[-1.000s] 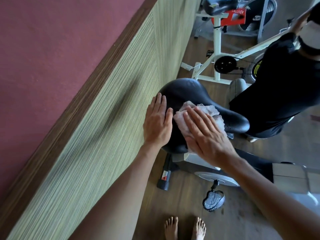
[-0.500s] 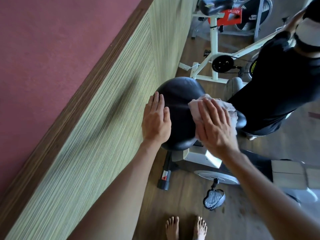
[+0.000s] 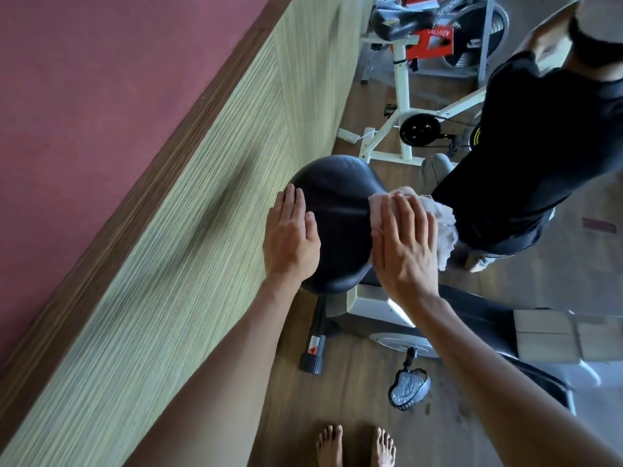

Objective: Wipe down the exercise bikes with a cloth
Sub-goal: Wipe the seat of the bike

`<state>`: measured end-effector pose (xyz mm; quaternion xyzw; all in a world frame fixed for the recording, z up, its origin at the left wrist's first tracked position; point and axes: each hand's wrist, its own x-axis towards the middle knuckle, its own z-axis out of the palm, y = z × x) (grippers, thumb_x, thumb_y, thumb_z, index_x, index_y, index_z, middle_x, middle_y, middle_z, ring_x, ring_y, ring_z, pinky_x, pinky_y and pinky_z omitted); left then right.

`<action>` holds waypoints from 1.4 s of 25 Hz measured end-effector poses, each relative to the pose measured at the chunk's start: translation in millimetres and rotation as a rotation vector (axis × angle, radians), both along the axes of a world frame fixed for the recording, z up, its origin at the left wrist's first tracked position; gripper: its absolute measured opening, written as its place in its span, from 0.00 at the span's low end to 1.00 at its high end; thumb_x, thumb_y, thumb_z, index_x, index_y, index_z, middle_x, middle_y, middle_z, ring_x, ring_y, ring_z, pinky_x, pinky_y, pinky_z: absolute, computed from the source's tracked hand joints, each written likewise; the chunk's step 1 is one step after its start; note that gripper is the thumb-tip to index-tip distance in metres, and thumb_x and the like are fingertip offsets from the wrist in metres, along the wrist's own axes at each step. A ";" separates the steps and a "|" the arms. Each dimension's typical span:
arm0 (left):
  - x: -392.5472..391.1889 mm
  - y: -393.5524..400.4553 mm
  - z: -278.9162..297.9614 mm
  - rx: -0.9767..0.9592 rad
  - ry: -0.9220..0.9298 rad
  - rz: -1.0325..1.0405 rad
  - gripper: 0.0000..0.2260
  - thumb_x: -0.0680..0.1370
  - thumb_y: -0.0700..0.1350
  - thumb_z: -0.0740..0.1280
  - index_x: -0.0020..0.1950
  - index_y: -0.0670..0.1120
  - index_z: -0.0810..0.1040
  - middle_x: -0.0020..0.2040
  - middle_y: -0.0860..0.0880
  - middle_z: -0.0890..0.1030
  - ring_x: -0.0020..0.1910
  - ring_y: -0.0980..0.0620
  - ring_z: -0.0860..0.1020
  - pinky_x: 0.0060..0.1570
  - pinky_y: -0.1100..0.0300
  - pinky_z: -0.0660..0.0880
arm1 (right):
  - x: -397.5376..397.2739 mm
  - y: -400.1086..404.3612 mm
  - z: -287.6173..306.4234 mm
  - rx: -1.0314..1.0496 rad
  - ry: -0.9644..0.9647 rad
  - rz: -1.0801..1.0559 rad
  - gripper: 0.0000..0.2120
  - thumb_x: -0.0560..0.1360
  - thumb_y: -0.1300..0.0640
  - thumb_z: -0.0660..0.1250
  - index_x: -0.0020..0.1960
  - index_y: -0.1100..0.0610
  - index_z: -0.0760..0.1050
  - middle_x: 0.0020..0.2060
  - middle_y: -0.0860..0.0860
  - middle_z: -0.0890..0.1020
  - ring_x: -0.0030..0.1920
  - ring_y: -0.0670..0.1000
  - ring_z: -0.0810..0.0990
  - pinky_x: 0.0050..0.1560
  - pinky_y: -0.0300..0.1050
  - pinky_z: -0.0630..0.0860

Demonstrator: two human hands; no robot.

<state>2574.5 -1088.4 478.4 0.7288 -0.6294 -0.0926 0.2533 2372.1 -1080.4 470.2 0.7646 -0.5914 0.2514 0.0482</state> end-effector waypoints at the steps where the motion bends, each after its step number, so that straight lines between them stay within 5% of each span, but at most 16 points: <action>1: 0.8 0.7 -0.2 -0.008 -0.005 -0.004 0.28 0.84 0.52 0.44 0.82 0.42 0.60 0.82 0.44 0.59 0.82 0.47 0.54 0.81 0.51 0.51 | 0.4 -0.2 0.7 -0.001 0.021 0.068 0.26 0.85 0.51 0.57 0.79 0.63 0.61 0.76 0.62 0.66 0.78 0.63 0.61 0.78 0.61 0.57; 4: -0.1 3.8 1.1 0.015 0.022 -0.021 0.28 0.84 0.52 0.45 0.82 0.42 0.58 0.83 0.45 0.57 0.83 0.48 0.52 0.81 0.53 0.48 | -47.8 -6.6 2.8 -0.046 0.232 0.346 0.26 0.85 0.51 0.57 0.80 0.61 0.60 0.77 0.61 0.65 0.79 0.62 0.61 0.79 0.60 0.57; 10: -5.5 1.8 3.5 0.054 -0.031 0.031 0.27 0.84 0.52 0.45 0.83 0.44 0.57 0.83 0.46 0.56 0.83 0.49 0.51 0.81 0.51 0.49 | -7.8 -2.5 0.6 0.023 -0.026 -0.070 0.26 0.85 0.48 0.54 0.80 0.60 0.61 0.76 0.61 0.66 0.76 0.63 0.62 0.77 0.61 0.57; 12: -4.2 -0.1 2.7 0.069 -0.051 0.037 0.24 0.87 0.50 0.48 0.82 0.44 0.57 0.83 0.46 0.56 0.83 0.48 0.52 0.81 0.49 0.52 | -0.6 5.2 -10.0 -0.011 0.010 0.125 0.28 0.85 0.49 0.55 0.81 0.59 0.57 0.78 0.60 0.63 0.79 0.61 0.58 0.78 0.61 0.54; 15: -16.4 1.0 7.0 0.098 -0.094 0.109 0.23 0.87 0.47 0.50 0.82 0.42 0.57 0.83 0.43 0.57 0.82 0.43 0.53 0.80 0.46 0.55 | -53.8 -8.0 -12.6 -0.104 0.317 0.382 0.31 0.85 0.49 0.58 0.83 0.57 0.51 0.80 0.58 0.60 0.81 0.59 0.57 0.79 0.59 0.56; 19: -37.4 13.6 6.7 0.103 -0.010 0.252 0.24 0.87 0.50 0.50 0.83 0.44 0.55 0.84 0.44 0.53 0.83 0.44 0.50 0.80 0.48 0.50 | -73.3 -6.3 -21.5 -0.095 0.290 0.204 0.37 0.81 0.52 0.67 0.83 0.58 0.51 0.80 0.59 0.59 0.80 0.61 0.57 0.80 0.60 0.54; 23: -39.2 15.1 -1.7 0.004 -0.044 0.296 0.23 0.87 0.50 0.50 0.83 0.46 0.59 0.83 0.48 0.57 0.82 0.48 0.53 0.81 0.50 0.52 | -51.1 -6.1 -24.1 -0.090 0.317 0.247 0.35 0.83 0.48 0.59 0.83 0.59 0.48 0.80 0.61 0.57 0.81 0.62 0.54 0.80 0.59 0.47; 29: -42.0 12.4 8.6 0.115 -0.107 0.280 0.24 0.87 0.49 0.50 0.83 0.43 0.55 0.84 0.45 0.54 0.82 0.44 0.52 0.80 0.44 0.53 | -87.3 -21.5 3.6 -0.021 0.306 0.345 0.29 0.86 0.44 0.51 0.82 0.57 0.54 0.80 0.58 0.61 0.80 0.58 0.58 0.80 0.57 0.55; 32: -49.0 8.8 11.2 0.133 -0.085 0.329 0.25 0.86 0.49 0.50 0.83 0.43 0.54 0.84 0.46 0.53 0.83 0.45 0.50 0.80 0.43 0.52 | -47.1 -40.4 13.6 0.025 0.211 0.246 0.30 0.84 0.42 0.46 0.79 0.59 0.61 0.75 0.59 0.68 0.75 0.60 0.65 0.76 0.58 0.61; 35: -47.6 8.1 7.6 0.095 -0.067 0.353 0.25 0.86 0.50 0.50 0.83 0.46 0.55 0.84 0.49 0.53 0.83 0.48 0.50 0.80 0.46 0.51 | -4.5 -55.8 25.6 0.072 0.229 0.434 0.30 0.85 0.42 0.43 0.80 0.58 0.62 0.77 0.58 0.67 0.78 0.58 0.62 0.78 0.56 0.58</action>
